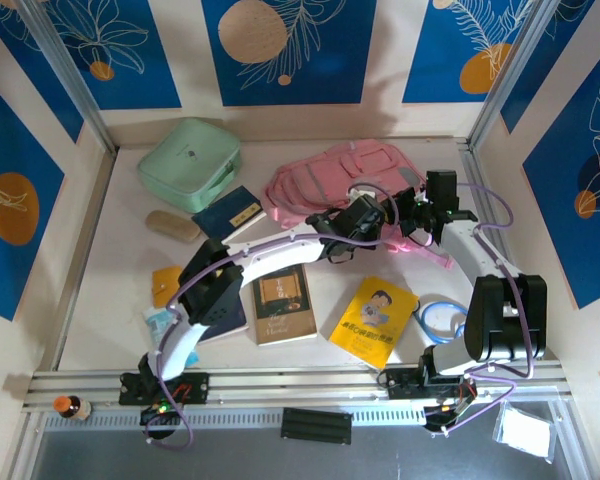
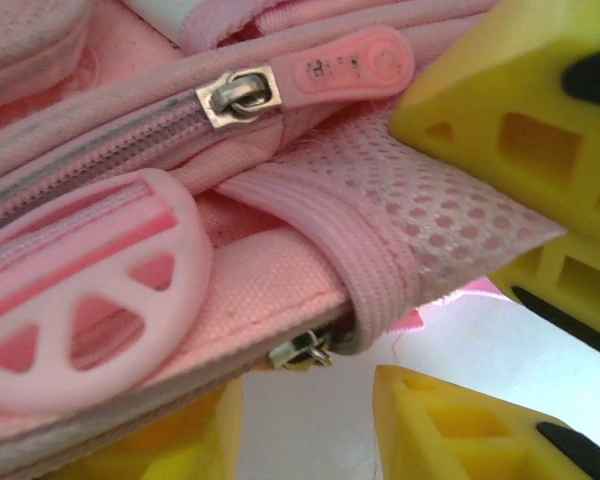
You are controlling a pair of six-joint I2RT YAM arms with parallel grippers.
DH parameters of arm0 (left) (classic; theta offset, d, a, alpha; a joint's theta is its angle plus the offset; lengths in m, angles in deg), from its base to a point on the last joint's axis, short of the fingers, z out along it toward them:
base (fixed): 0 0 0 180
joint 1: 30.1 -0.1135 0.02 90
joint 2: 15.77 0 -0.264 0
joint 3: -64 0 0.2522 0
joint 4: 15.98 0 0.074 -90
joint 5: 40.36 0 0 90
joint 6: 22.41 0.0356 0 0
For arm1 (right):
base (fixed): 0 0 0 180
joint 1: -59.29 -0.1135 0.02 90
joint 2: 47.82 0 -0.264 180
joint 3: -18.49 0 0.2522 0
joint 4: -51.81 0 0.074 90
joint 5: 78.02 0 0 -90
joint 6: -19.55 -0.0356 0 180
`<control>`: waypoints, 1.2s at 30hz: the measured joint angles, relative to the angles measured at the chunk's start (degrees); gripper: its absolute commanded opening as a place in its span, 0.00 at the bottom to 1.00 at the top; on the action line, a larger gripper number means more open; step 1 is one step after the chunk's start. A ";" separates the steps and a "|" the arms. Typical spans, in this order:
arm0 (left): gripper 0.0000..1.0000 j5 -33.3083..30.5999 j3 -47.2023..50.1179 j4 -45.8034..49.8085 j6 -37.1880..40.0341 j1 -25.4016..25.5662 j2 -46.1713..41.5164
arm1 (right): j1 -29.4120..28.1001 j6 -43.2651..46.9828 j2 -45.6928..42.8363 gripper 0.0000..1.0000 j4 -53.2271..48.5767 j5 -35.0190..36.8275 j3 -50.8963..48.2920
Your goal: Pack books, pencil case, and school supplies into a backpack
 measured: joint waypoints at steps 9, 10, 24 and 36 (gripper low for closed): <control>0.41 -0.74 -3.82 3.89 -0.79 -0.68 0.90 | 0.00 0.00 0.09 0.07 -0.96 -0.59 0.72; 0.42 -0.74 -4.42 4.37 -0.76 -0.70 1.16 | 0.00 0.00 0.09 0.07 -1.03 -0.57 0.81; 0.30 -1.16 -7.17 7.37 0.70 -0.81 1.55 | 0.00 0.04 0.52 0.07 -1.81 -0.55 1.11; 0.22 -1.95 -8.76 8.76 1.38 -0.87 2.03 | -0.17 0.26 1.16 0.07 -1.95 -0.55 1.60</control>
